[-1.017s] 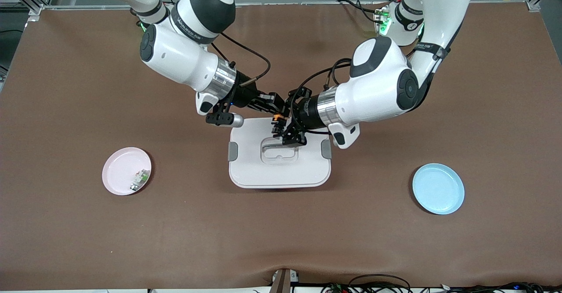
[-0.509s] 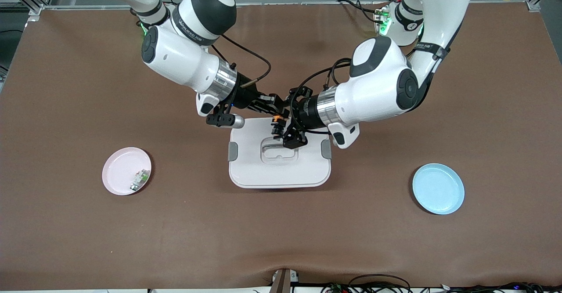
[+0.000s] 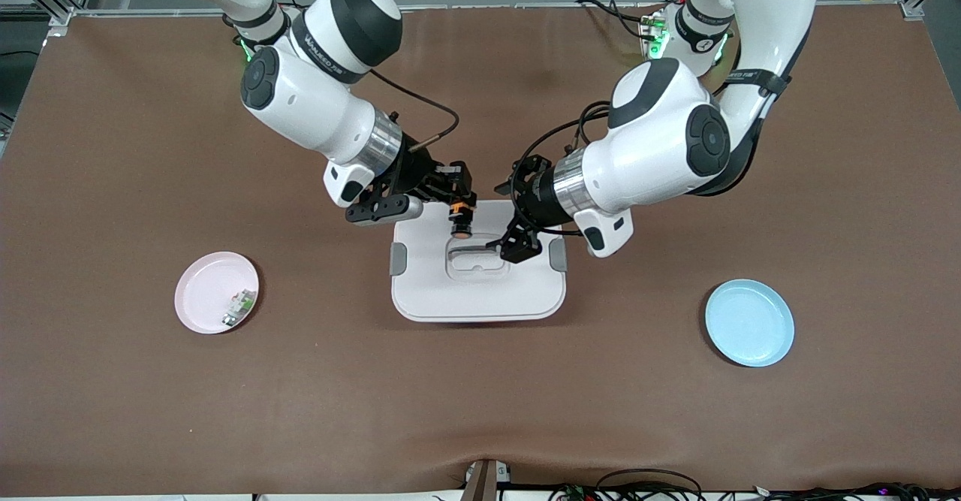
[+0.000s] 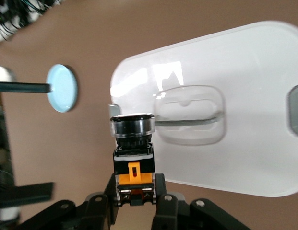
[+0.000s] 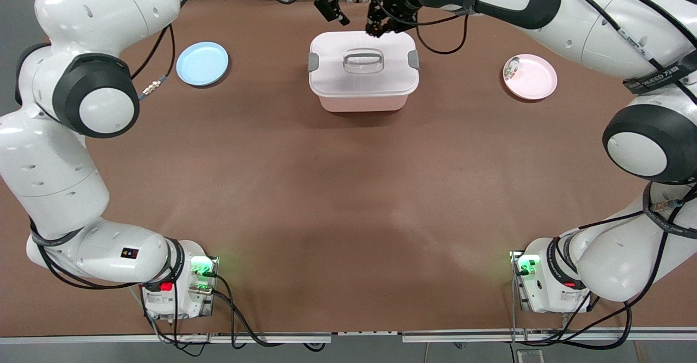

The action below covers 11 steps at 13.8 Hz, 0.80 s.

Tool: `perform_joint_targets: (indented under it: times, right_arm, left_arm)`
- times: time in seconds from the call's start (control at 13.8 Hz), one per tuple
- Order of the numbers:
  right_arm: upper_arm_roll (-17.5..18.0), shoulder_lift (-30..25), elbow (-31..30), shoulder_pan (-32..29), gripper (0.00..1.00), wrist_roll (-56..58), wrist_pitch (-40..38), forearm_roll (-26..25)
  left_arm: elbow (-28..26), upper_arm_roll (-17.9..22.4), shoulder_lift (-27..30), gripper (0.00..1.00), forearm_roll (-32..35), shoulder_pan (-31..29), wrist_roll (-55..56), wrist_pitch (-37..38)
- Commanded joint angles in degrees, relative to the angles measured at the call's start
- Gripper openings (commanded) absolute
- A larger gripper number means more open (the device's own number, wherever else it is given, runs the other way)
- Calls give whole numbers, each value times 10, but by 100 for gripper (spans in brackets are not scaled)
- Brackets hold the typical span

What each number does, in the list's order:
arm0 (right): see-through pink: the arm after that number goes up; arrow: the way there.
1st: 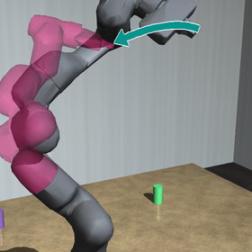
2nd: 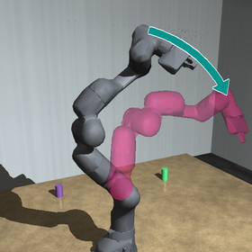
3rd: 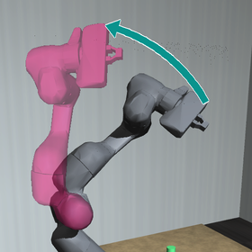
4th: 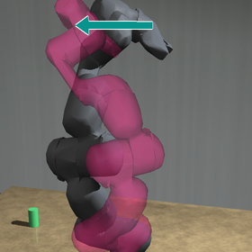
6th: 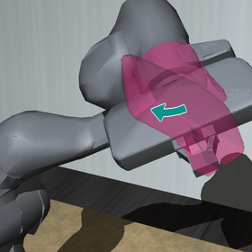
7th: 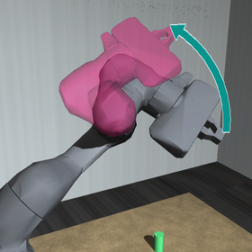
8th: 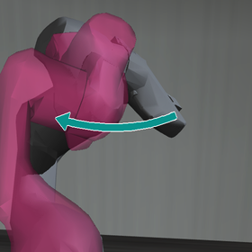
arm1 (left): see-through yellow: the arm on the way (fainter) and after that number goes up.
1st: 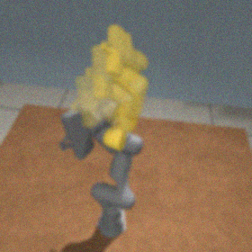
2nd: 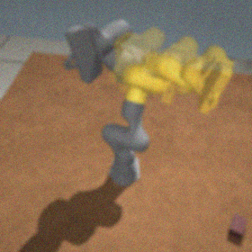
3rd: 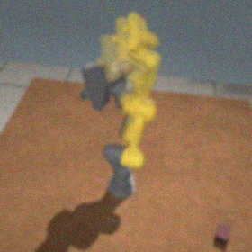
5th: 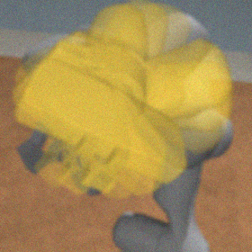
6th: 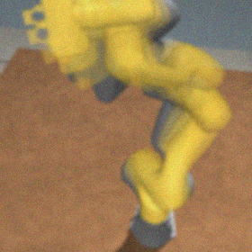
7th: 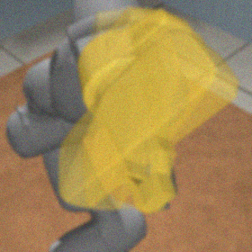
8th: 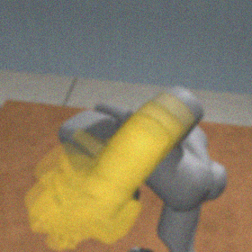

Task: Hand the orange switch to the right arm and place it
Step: 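Open the left gripper and withdraw it while the right gripper pulls away, then move the switch over the pink plate with the right gripper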

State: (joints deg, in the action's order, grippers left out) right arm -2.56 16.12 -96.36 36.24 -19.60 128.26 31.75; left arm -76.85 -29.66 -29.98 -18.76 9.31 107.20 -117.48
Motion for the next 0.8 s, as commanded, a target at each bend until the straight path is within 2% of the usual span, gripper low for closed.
perform_joint_targets:
  times: [0.0, 0.22, 0.51, 0.73]
  right_arm:
    - [4, -15, 6, -35, 0, 59, -71, -90]
    - [4, -33, 3, -74, 0, 151, -142, -195]
    - [4, -60, -27, -142, 0, 330, -174, -266]
    - [5, -68, -34, -196, 0, 470, -184, -315]
  left_arm:
    - [-2, -2, 19, 100, 42, -27, -7, 31]
    - [-2, 0, 41, 100, 77, -58, -101, 60]
    - [-4, 1, 58, 100, 99, -117, -321, 90]
    - [-5, 1, 62, 100, 193, -145, -481, 145]
